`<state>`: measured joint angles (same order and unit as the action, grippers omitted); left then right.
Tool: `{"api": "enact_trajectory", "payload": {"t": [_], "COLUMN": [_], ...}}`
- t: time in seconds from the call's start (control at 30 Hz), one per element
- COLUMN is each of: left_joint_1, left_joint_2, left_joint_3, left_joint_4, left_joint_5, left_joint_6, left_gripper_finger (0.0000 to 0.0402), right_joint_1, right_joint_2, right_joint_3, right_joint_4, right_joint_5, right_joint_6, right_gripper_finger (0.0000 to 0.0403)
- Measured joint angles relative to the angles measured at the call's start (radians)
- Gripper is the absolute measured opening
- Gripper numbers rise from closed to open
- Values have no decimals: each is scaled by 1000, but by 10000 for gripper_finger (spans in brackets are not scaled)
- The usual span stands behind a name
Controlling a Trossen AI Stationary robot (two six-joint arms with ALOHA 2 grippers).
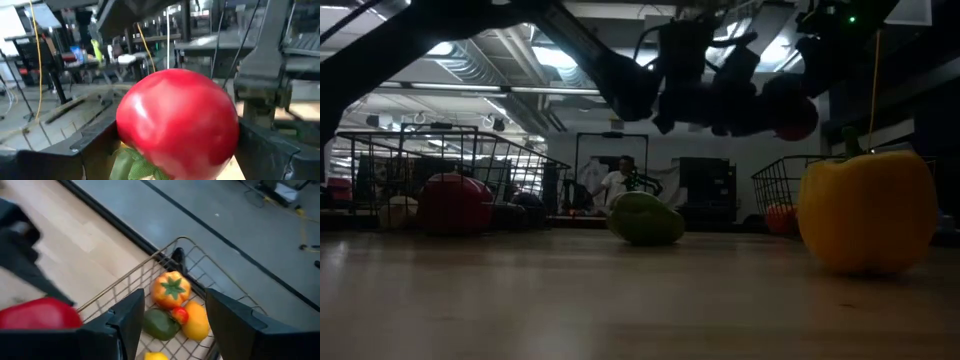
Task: Sort produce into baskets
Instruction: Put the red tomato into the right gold wire basket
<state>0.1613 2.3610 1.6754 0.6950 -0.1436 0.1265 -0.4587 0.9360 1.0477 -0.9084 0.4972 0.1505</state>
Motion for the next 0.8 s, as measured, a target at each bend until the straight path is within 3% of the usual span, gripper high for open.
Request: {"api": "enact_trajectory", "payload": {"t": [0.47,0.8], "left_joint_1": [24,22], "left_joint_2": [12,12], "left_joint_3": [9,9], "left_joint_4": [-33,-57], "left_joint_5": [0,1], "left_joint_6": [-48,-59], "left_gripper_finger": [331,331], "right_joint_1": [0,0], "right_joint_2": [0,0], "right_joint_3": [0,0], "right_joint_4": [0,0], "right_joint_5": [-226,-248], "right_joint_6": [1,0], "right_gripper_finger": [209,209]}}
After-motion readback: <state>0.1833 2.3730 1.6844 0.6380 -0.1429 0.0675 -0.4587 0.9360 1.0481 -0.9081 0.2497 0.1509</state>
